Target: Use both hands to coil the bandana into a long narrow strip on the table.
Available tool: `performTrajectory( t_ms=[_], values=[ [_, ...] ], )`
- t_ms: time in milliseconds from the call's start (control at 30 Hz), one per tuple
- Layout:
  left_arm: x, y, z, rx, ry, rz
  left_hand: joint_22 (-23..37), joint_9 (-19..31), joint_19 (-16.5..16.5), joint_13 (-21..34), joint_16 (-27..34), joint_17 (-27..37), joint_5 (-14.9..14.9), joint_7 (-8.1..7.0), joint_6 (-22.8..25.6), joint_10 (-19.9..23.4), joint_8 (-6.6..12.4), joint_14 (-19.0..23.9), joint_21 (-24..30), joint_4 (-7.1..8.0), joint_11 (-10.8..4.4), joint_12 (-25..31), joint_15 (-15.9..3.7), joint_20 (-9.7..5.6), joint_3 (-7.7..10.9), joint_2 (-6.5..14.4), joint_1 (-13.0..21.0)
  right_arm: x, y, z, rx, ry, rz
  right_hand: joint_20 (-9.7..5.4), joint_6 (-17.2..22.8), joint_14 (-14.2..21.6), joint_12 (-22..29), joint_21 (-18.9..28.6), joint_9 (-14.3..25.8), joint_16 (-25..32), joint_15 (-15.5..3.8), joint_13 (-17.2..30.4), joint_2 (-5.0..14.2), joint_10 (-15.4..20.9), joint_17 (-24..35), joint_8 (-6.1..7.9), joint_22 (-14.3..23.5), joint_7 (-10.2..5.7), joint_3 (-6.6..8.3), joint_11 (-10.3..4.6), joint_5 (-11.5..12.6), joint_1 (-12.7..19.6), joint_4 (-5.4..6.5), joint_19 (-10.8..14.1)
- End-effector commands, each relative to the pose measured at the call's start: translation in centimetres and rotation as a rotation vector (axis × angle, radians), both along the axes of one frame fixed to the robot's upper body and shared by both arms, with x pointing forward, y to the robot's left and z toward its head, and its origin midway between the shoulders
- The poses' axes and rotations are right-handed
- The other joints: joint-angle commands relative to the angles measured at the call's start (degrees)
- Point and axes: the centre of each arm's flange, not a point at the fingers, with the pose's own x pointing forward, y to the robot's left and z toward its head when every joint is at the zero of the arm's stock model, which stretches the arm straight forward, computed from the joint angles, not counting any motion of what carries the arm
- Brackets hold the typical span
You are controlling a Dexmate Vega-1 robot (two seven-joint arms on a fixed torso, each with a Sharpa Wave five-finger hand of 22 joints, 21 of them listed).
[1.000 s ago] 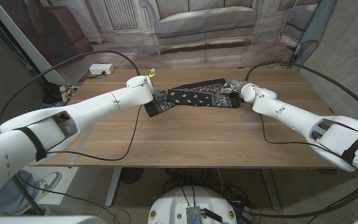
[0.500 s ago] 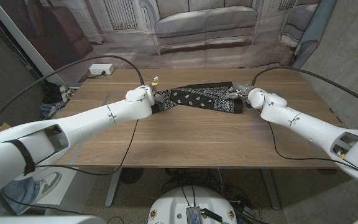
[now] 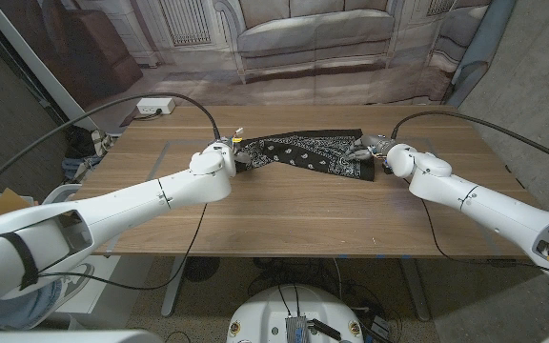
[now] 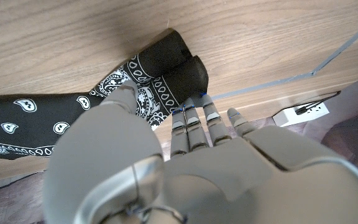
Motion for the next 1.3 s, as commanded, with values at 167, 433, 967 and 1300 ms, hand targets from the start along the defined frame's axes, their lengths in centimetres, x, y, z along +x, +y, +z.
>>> performTrajectory(
  t_ms=[167,433,967,1300],
  values=[
    [0.2,1.7,0.7,-0.007,-0.069,0.079,0.1,-0.1,-1.9,-0.1,0.0,0.2,0.5,0.96,-7.1,-7.1,-0.37,-4.4,0.5,1.44,1.32,0.0,0.72,0.12,-2.11,-0.5,-3.5,-2.4,-0.9,1.0,0.046,-0.121,0.010,0.76,-7.7,-6.6,-0.1,0.4,0.0,-0.5,1.66,0.3,-0.60,-6.1,-0.2,-0.27,0.2,1.94,-0.54,2.66,0.7,-1.4,0.11,-0.3],
    [-0.1,1.7,0.8,-0.022,-0.091,0.068,0.1,-0.5,-4.0,-0.4,0.0,0.1,0.8,2.58,-17.2,-15.7,-0.54,-10.1,0.6,1.93,2.90,-0.1,2.00,0.57,-3.65,-1.1,-5.0,-3.2,-1.3,1.7,0.101,-0.191,0.030,1.05,-10.3,-9.8,0.0,0.4,-0.1,-0.6,2.81,0.3,-1.02,-8.4,-0.2,-0.17,0.2,3.13,-1.07,3.24,0.7,-2.4,0.44,-0.6],
    [-4.1,-0.7,-0.6,0.154,-0.413,0.047,-0.1,-0.6,-5.3,-0.7,0.5,-0.1,1.2,2.28,-21.1,-17.8,0.77,-12.9,0.6,0.79,1.49,1.4,0.74,1.35,-5.91,-4.4,-5.0,-7.5,1.7,0.2,0.080,-0.463,0.102,4.84,-11.0,-12.9,0.8,-0.6,-0.3,-0.1,3.78,0.3,-2.43,-9.4,-0.4,0.61,-0.1,2.92,-2.05,3.29,1.0,-3.4,0.39,-3.2],
    [-4.8,-2.3,-3.9,0.301,-0.489,-0.023,-0.3,-0.8,-6.5,-0.9,0.9,-0.3,1.7,-0.13,-19.4,-15.6,1.61,-12.0,0.4,-0.26,-0.78,2.3,-1.58,-0.11,-7.55,-6.9,-4.5,-9.6,4.3,-2.5,0.023,-0.468,0.097,5.45,-11.0,-11.4,1.6,-0.5,-0.4,0.6,3.46,0.3,-3.27,-8.0,-0.5,0.86,-0.2,2.94,-2.49,2.78,1.3,-3.5,0.20,-3.3]
  ],
)
